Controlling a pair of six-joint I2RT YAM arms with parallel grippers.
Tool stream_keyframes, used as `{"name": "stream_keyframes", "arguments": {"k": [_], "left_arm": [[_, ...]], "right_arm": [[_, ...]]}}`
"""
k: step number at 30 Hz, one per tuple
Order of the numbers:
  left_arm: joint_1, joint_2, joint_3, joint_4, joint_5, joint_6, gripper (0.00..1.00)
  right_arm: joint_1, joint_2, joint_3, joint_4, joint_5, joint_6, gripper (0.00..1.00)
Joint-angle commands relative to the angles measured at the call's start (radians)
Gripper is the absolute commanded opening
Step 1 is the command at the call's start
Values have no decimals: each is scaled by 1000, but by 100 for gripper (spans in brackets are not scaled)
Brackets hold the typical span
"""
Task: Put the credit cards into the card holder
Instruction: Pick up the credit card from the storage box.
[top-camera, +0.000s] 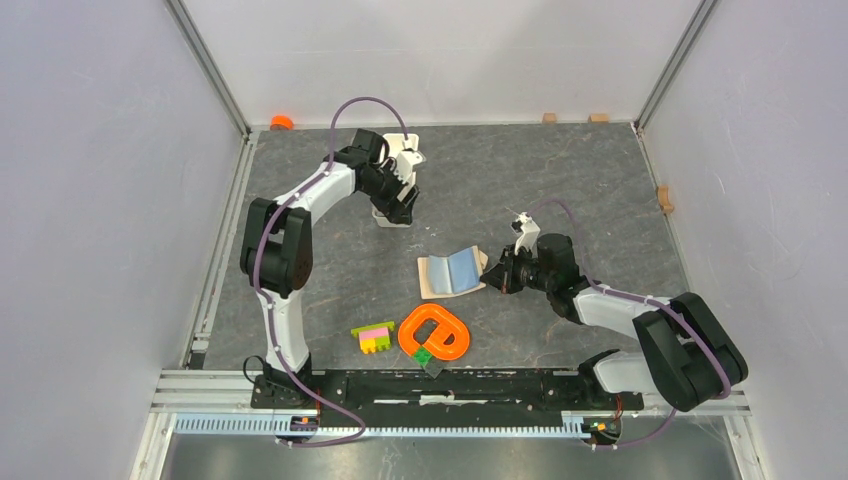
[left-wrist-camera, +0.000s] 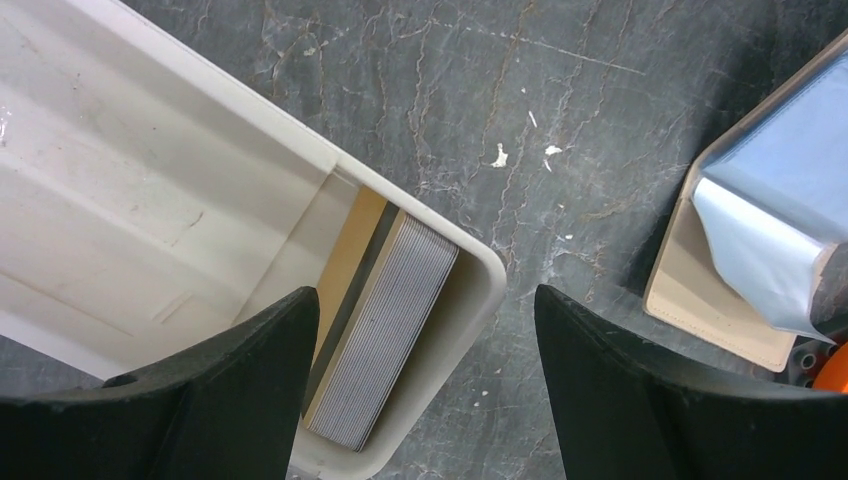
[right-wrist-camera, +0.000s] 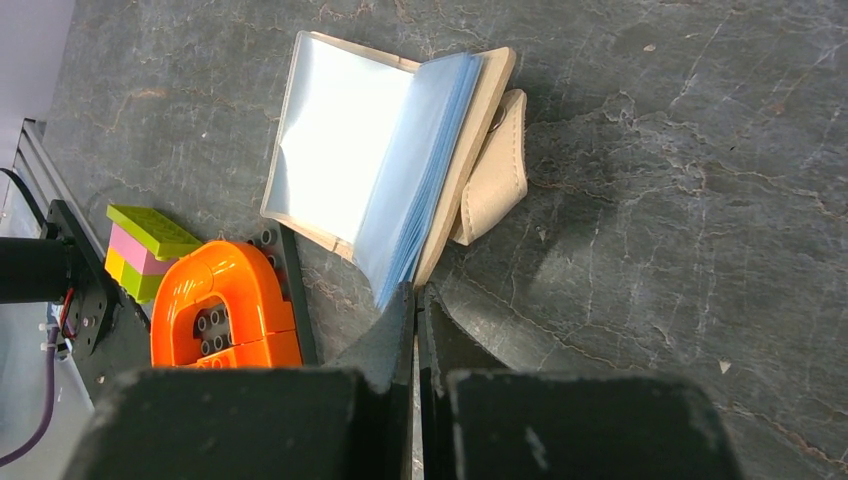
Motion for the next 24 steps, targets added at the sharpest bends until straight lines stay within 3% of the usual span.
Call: {"name": "stream_keyframes", "arguments": {"k": [1,11,24], "left_arm": [[-4,4,-21,54,-44,61,86],[-45,4,-49,45,-120,72,85],[-139,9,29,-53,-20,0,83]], "right_arm": [[-5,-32,-6,45,-24,-11,0],[-13,-44,-9,47,-28,-11,0],[-22,-53,-14,46,-29,-13,0]]}}
